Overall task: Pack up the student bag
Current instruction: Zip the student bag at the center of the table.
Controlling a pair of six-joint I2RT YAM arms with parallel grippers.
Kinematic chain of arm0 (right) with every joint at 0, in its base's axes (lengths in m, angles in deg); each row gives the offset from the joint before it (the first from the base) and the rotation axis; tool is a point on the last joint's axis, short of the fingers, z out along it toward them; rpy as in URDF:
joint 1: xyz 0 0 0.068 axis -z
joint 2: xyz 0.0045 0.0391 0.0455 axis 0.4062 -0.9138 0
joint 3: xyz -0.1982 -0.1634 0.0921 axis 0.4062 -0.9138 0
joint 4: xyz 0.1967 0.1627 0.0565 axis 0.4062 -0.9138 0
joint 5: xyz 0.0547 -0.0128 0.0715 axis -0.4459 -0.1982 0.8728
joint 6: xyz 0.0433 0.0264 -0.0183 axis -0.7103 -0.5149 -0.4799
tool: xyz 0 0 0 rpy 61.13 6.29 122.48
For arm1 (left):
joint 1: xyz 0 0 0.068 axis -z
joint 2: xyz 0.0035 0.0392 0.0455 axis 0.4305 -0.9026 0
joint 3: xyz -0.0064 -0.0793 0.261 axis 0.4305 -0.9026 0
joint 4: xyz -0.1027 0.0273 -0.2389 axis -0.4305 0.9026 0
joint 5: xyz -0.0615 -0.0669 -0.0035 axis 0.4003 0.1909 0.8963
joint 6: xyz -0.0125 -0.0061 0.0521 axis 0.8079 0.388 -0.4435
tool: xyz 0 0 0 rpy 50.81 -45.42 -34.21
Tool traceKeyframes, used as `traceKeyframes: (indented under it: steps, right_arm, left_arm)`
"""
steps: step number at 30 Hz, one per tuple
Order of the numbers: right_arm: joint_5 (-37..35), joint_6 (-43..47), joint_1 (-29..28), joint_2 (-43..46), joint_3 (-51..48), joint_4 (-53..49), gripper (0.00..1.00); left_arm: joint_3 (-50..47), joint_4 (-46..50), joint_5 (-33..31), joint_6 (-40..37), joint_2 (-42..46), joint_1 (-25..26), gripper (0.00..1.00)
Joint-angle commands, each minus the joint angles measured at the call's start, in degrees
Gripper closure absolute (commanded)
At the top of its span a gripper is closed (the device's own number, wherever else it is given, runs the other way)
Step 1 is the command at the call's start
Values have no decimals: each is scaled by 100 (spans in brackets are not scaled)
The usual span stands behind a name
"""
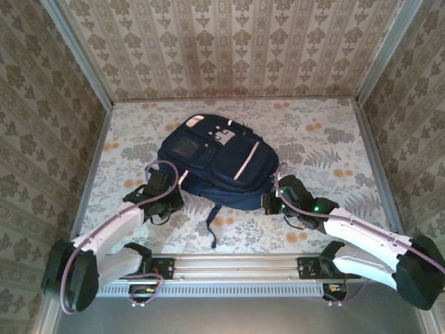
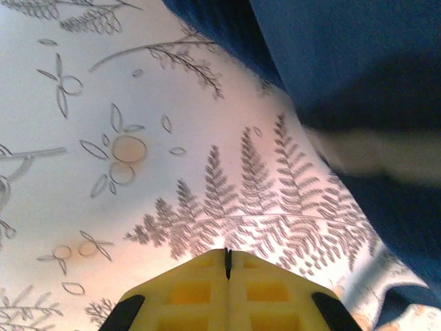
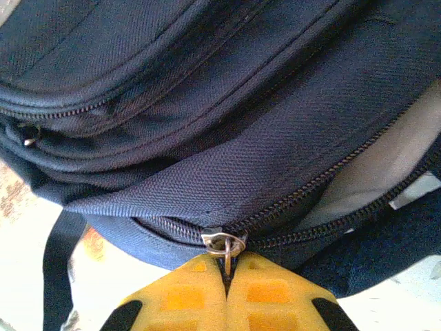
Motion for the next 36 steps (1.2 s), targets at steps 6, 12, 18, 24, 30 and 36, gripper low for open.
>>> traceKeyframes:
  steps: [6,12,18,24,30,36]
  right_arm:
    - [869,-103,-494,-1331,494,1123,100]
    - [946,-317,-1251,-3204,1825,1764,100]
    - [1240,-870,-1433,-4369,2904,2203,100]
    - [1067,-909,-1419,-4184,2656,2347,100]
    - [1035,-927,-1370,-3903,2247,2346,100]
    - [1137,-960,-1361,-3867,2132,2409,100]
  left_arm:
    - [1594,-448,549,-620,-1816,-3,81]
    - [3371,359,438,-1103,-2891,-61,49]
    - [2814,1005,205,-316,-1628,-383,38]
    - [1449,272,903,744,-577,-126,35]
    - [1153,-509,1067,1110,-1028,43,32]
    - [1019,-1321,1130,1349,-1052,258,40]
